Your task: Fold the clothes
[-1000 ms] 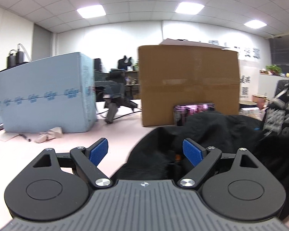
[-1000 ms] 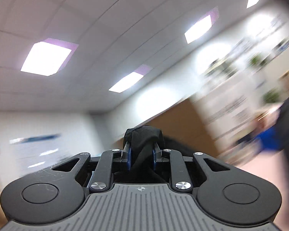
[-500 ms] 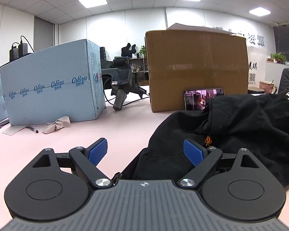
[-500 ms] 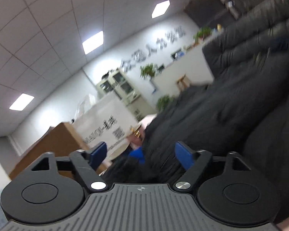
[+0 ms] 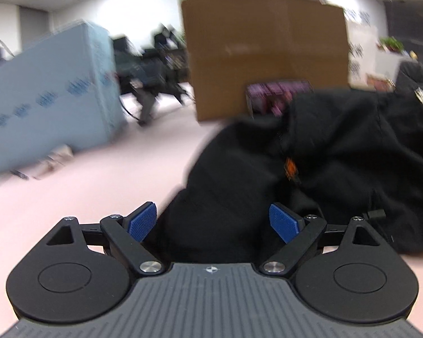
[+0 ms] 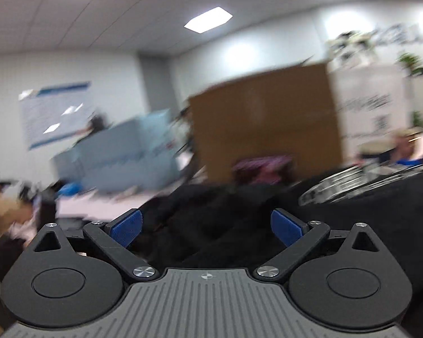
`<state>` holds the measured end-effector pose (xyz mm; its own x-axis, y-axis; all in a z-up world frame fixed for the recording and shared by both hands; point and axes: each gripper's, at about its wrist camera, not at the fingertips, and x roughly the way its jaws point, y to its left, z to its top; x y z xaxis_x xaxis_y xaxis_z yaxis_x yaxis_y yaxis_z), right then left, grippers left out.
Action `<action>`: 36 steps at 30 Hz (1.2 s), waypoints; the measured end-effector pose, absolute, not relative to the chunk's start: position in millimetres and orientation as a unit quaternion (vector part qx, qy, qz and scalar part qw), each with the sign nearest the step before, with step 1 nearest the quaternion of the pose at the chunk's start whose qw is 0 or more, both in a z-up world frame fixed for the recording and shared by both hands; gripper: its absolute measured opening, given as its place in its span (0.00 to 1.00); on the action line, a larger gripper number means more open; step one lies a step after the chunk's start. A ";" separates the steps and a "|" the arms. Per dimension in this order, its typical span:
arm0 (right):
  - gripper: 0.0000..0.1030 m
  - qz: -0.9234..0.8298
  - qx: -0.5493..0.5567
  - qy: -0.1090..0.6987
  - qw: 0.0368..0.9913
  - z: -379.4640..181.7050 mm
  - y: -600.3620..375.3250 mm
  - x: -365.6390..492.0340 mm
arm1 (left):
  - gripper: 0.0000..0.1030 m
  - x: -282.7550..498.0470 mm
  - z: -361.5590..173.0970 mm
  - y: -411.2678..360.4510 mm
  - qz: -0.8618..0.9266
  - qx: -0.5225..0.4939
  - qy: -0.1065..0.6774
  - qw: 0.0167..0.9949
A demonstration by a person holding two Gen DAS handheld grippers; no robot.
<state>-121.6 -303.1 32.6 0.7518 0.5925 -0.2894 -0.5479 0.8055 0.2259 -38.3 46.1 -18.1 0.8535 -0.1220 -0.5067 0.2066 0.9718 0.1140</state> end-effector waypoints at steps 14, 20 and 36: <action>0.28 0.294 -0.085 0.312 0.899 -17.2 -211.9 -57.6 | 0.84 -32.0 -23.0 43.8 -0.122 0.071 0.284 0.948; 0.09 0.239 -0.093 0.218 0.942 1.5 -236.7 -67.7 | 0.84 -34.3 -19.8 43.1 -0.134 0.069 0.275 0.949; 0.08 -0.172 0.012 -0.084 0.981 100.3 -401.9 -88.6 | 0.87 -46.7 18.7 8.1 -0.230 0.070 0.181 0.954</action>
<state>-88.6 -401.9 100.3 0.9267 -0.3399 0.1602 0.3360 0.9404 0.0517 -46.7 8.1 18.7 0.8288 -0.4125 -0.3781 0.4631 0.8849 0.0496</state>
